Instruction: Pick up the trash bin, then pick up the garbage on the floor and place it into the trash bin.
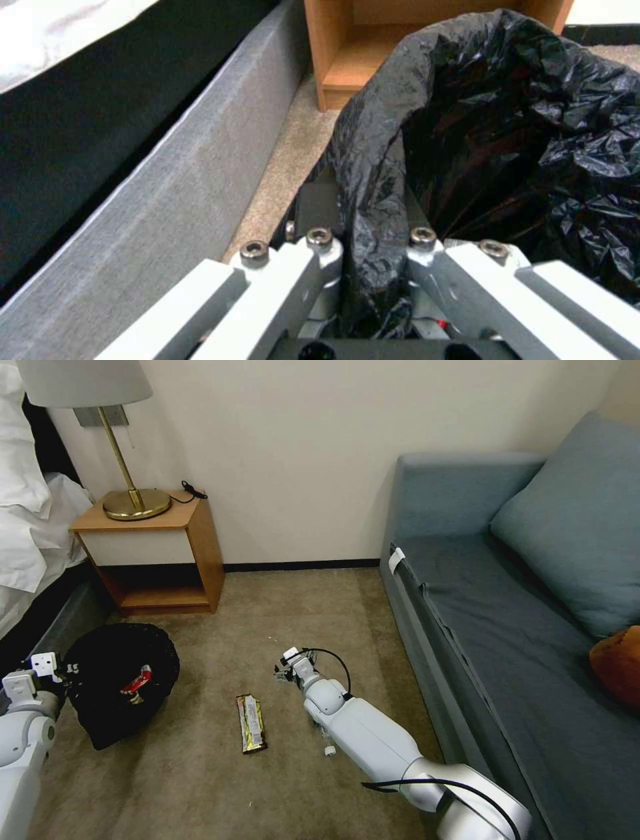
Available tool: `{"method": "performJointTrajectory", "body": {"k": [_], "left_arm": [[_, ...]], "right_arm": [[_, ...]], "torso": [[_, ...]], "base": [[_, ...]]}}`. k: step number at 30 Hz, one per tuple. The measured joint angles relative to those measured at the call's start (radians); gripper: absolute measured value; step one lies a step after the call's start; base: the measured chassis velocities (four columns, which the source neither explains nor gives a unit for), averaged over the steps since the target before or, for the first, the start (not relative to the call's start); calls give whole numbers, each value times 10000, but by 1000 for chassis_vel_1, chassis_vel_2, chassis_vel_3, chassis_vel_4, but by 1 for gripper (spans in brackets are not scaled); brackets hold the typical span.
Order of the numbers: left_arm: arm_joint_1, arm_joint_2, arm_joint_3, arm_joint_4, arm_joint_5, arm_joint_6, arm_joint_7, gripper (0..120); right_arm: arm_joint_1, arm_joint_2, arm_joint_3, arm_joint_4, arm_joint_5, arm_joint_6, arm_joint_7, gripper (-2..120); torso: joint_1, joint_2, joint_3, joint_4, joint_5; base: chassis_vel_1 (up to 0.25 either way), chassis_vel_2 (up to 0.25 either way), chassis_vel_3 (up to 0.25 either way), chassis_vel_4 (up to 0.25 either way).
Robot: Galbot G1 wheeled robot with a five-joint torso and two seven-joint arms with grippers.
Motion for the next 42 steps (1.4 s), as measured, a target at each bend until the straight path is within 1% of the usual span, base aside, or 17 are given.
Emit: {"method": "performJointTrajectory", "body": {"k": [5,9,10,11,12,14,15,17,18,19,21,23,24,25,27,30,42], "left_arm": [[87,-5,27,-63,65,-22,13,4],[216,-82,67,-136,190,-43,25,4],[216,-82,67,-136,190,-43,25,4],[256,-118,67,-141,226,-68,25,4],[256,-118,67,-141,226,-68,25,4],[309,-147,63,-141,270,-112,25,4],[309,-147,63,-141,270,-112,25,4],[337,-170,33,-134,302,-127,25,4],[337,-170,33,-134,302,-127,25,4],[340,-175,19,-166,303,-124,25,4],[341,-176,18,-196,296,-112,24,4],[336,-144,18,-272,266,-69,25,4],[336,-144,18,-272,266,-69,25,4],[332,-134,18,-293,260,-58,23,4],[332,-131,18,-297,260,-55,22,4],[332,-127,43,-297,274,-44,15,4],[229,-115,176,-306,336,1,5,4]], "right_arm": [[141,-251,-341,256,119,-303,-91,100],[471,-645,-942,611,688,-1032,-159,100],[471,-645,-942,611,688,-1032,-159,100],[619,-779,-1139,735,932,-1382,-163,100],[619,-779,-1139,735,932,-1382,-163,100],[800,-1046,-1461,1009,1324,-1921,-160,100],[800,-1046,-1461,1009,1324,-1921,-160,100],[896,-1375,-1787,1483,1858,-2693,-92,100],[896,-1375,-1787,1483,1858,-2693,-92,100],[903,-1542,-1893,1830,2237,-3326,86,100],[901,-1596,-1916,1969,2379,-3571,181,100],[836,-1802,-1962,2566,3056,-4512,689,100],[836,-1802,-1962,2566,3056,-4512,689,100],[777,-1888,-1964,2845,3333,-4921,932,100],[737,-1944,-1965,3018,3492,-5101,1045,100],[514,-2232,-2006,3716,4411,-5317,1743,100],[1,-2907,-2214,4905,5131,-5288,2244,100]], "torso": [[0,0,0,-4,1],[0,0,-1,-1,0],[0,0,-1,-1,0],[0,0,-1,1,1],[0,0,-1,1,1],[0,0,-1,0,2],[0,0,-1,0,2],[-1,0,-1,-2,2],[-1,0,-1,-2,2],[0,0,-1,-1,2],[0,0,0,-1,0],[0,0,-1,-2,-1],[0,0,-1,-2,-1],[0,0,-1,-2,-1],[0,0,-1,-3,-1],[0,-1,-1,-1,-1],[-1,-1,-1,-2,-1]], "base": [[-37,19,31,-27],[0,0,0,0],[0,0,0,0],[0,0,0,0],[0,0,0,0],[0,0,0,0],[0,0,0,0],[0,0,0,0],[0,0,0,0],[0,0,0,0],[0,0,0,0],[0,0,0,0],[0,0,0,0],[0,0,0,0],[0,0,0,0],[0,0,0,0],[0,0,0,0]]}}
